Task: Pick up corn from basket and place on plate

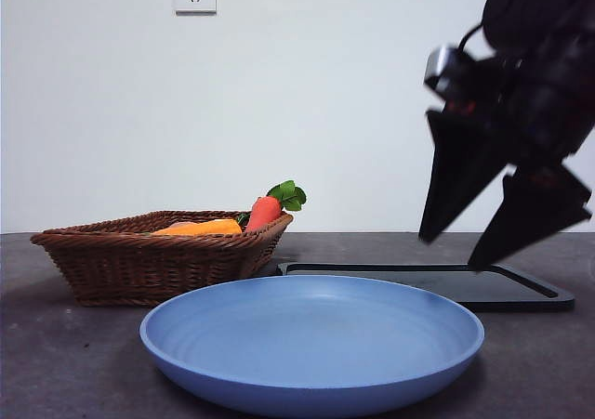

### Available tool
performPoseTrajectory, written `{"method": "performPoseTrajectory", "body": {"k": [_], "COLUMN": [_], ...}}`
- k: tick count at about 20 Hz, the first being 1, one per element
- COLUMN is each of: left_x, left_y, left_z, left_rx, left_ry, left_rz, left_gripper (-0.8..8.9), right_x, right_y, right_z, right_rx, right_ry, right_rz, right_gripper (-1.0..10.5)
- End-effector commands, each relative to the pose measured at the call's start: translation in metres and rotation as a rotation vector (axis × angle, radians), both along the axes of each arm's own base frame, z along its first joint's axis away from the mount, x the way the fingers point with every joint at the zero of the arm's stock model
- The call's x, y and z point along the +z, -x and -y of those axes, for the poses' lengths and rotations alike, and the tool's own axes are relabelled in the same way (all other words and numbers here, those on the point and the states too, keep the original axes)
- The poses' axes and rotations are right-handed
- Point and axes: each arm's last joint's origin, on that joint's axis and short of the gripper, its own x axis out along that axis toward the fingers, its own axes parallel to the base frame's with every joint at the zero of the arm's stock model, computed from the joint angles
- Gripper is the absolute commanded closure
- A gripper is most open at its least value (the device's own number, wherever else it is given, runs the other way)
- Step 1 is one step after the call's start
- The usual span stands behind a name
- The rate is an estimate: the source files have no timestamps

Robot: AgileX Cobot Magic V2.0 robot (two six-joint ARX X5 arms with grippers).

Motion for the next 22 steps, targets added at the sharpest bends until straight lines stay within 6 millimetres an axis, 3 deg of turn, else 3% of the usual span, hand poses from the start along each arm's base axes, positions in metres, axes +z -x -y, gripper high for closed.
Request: {"method": "performPoseTrajectory", "body": {"k": [1,7,16,22], "left_x": [0.006,0.006,0.006,0.004], "left_y": [0.000,0.000,0.000,-0.006], "left_z": [0.000,0.000,0.000,0.001], "left_rx": [-0.003,-0.003,-0.003,-0.003], "left_ry": [0.003,0.004,0.003,0.001], "left_rz": [0.023,0.023,0.022,0.003], "left_gripper": [3.86,3.86,3.86,3.88], "right_x": [-0.011,-0.032,-0.040,-0.038], "right_y": [-0.008,-0.013,-0.013,-0.012], "right_z": [-0.009,-0.021,-0.027,-0.026], "right_rx": [0.012,0.040,0.027,0.003], "right_ry": [0.005,0.027,0.038,0.047], "right_rz": [-0.029,-0.076,-0.104,-0.111], "right_gripper": [6.3,6.6,9.5,9.4]}}
